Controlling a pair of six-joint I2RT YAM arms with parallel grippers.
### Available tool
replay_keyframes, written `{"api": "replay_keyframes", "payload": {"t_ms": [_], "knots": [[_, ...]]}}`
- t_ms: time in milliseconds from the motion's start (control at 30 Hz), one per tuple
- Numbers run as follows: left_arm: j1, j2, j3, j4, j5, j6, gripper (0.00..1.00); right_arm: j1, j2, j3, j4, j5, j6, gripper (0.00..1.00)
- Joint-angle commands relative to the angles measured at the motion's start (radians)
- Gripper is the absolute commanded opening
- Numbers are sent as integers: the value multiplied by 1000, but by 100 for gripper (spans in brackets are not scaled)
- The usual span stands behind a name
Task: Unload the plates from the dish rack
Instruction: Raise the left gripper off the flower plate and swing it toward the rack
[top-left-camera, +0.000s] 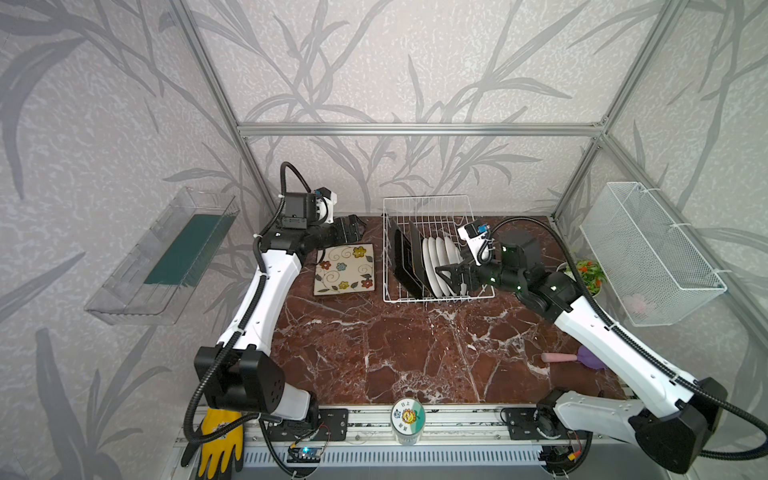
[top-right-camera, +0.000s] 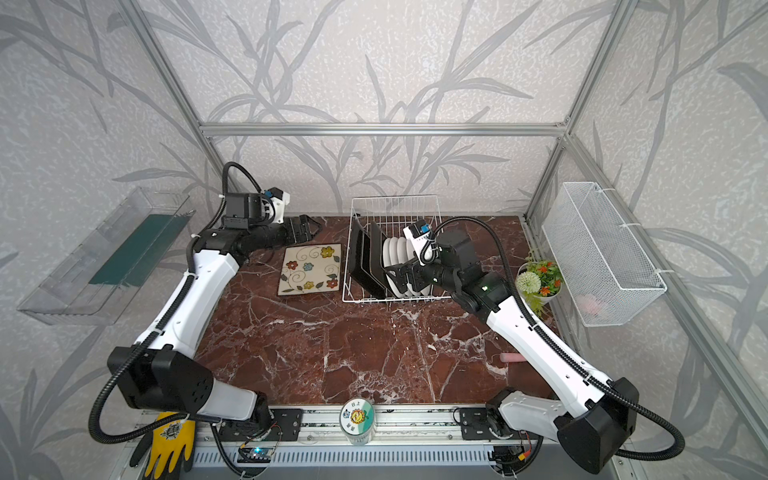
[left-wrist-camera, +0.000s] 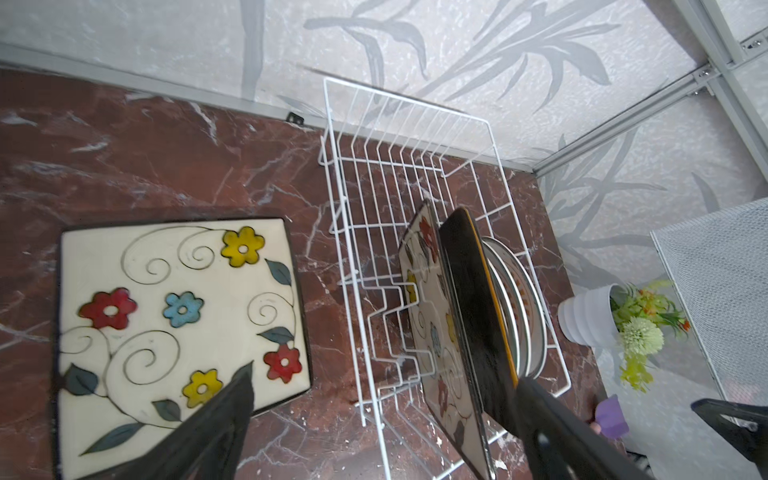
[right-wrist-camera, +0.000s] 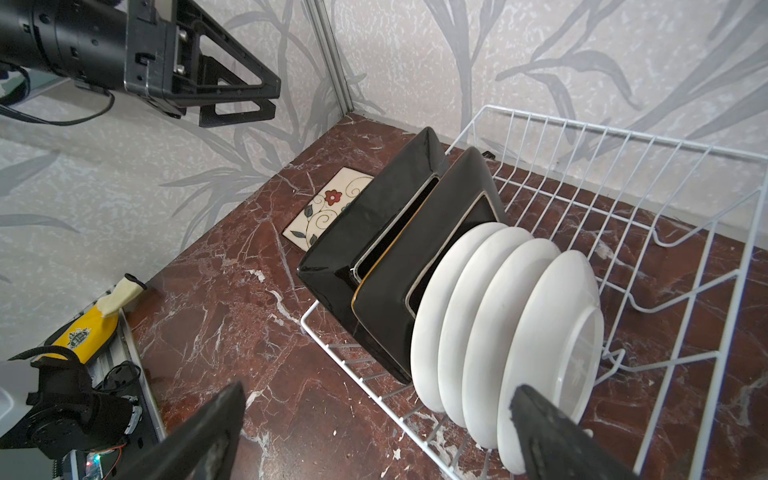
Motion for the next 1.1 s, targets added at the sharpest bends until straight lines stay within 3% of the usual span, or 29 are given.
{"api": "replay_keyframes", "payload": {"t_ms": [0, 267, 433, 567, 1067], "knots": [[-56, -44, -27, 44, -26, -42, 99, 6, -20, -8, 19, -3, 14, 99], [-118, -60, -33, -85, -64, 28, 96, 5, 0, 25, -9, 47, 43, 99], [-149, -34, -19, -133, -84, 43, 89, 6, 16, 39, -33, 61, 42, 99], [-168, -11, -20, -135, -107, 41, 82, 5, 22, 46, -38, 67, 51, 99], [-240, 72, 1, -90, -111, 31, 71, 5, 42, 55, -31, 59, 59, 99]]}}
